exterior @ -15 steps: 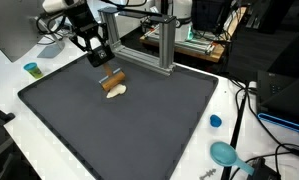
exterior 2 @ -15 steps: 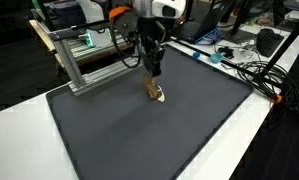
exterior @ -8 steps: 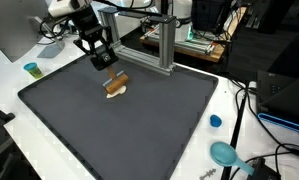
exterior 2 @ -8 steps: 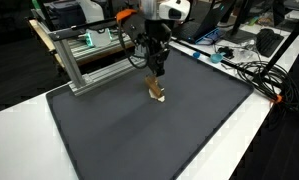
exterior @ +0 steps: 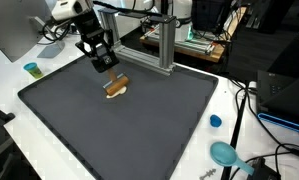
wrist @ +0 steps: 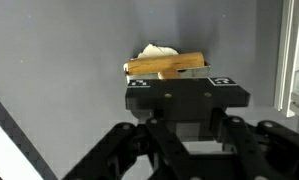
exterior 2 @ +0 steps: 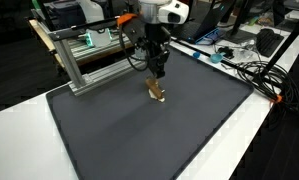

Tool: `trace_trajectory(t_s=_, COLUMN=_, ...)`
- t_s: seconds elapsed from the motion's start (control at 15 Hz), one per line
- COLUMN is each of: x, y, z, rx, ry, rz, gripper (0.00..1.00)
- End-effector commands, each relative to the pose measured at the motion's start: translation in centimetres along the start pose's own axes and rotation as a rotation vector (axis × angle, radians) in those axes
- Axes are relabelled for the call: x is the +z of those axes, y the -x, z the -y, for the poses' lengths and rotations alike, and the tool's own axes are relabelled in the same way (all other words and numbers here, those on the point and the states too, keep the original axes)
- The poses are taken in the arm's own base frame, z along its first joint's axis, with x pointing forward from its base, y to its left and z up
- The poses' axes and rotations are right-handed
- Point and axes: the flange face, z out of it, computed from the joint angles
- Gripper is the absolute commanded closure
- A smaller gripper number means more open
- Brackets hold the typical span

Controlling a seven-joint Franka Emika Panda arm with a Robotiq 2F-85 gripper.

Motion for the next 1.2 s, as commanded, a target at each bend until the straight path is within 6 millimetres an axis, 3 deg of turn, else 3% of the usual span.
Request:
trace_trajectory(t_s=0.0, x=4.0, y=-0.2, z=1.2, rx=-0.009, ry=-0.094, rz=-0.062, gripper=0.79)
trace_trajectory(t_s=0.8, x=6.1, y=-0.4, z=0.7, rx=0.027, ry=-0.134, rz=-0.145, gripper=0.79)
trace_trajectory(t_s=1.13, x=-0.5, y=-0.2, z=1.3, rx=0.093, ry=-0.067, rz=-0.203, gripper=0.79)
